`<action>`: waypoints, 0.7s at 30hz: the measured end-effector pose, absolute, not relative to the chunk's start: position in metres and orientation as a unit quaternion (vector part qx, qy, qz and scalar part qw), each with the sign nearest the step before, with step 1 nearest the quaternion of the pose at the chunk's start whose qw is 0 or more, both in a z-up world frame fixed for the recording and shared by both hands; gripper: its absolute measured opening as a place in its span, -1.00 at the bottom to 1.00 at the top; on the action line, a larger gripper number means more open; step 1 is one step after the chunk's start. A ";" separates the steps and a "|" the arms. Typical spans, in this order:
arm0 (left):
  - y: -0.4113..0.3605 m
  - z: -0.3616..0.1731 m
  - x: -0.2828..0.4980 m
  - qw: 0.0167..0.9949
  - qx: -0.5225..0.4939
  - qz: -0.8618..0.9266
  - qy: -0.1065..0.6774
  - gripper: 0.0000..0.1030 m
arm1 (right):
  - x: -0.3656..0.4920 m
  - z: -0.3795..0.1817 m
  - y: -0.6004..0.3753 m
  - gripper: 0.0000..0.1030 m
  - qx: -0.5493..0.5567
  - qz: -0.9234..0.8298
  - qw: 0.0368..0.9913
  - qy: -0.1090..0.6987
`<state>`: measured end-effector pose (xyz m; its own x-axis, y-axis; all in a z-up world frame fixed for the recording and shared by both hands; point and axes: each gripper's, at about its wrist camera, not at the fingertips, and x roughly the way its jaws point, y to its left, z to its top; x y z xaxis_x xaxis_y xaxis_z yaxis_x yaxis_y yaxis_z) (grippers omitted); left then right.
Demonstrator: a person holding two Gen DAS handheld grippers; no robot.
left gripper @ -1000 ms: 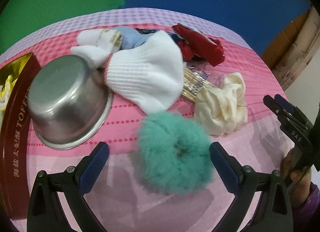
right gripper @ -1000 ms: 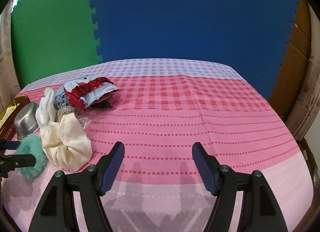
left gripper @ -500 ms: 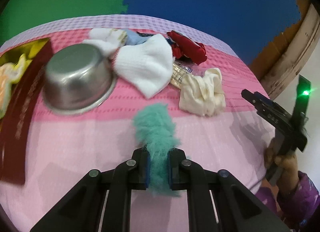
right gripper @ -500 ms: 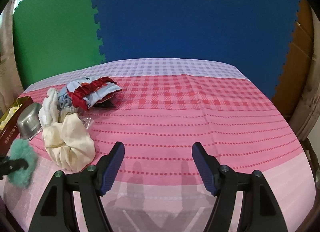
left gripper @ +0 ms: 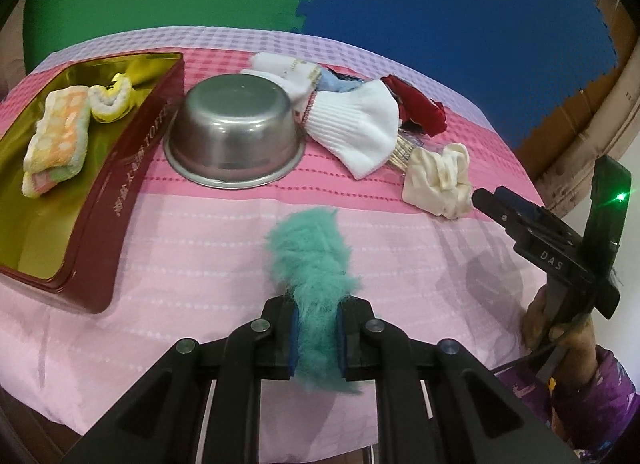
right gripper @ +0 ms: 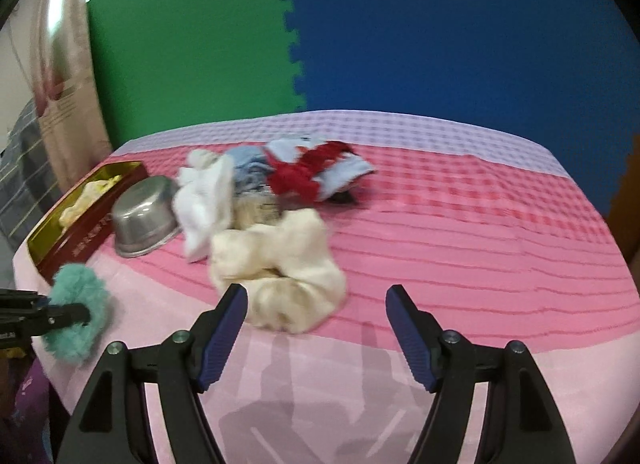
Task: Organize soft objects
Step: 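Hold the teal scrunchie with the left tool while the right tool grasps the cream scrunchie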
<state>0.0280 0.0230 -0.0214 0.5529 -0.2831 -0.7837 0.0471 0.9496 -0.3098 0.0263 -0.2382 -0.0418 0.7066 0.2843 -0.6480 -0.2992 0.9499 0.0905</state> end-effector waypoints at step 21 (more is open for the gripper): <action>0.023 -0.021 0.028 0.870 -0.129 -0.094 0.467 -0.73 | 0.068 -0.065 -0.205 -0.73 -0.043 0.153 0.889 0.430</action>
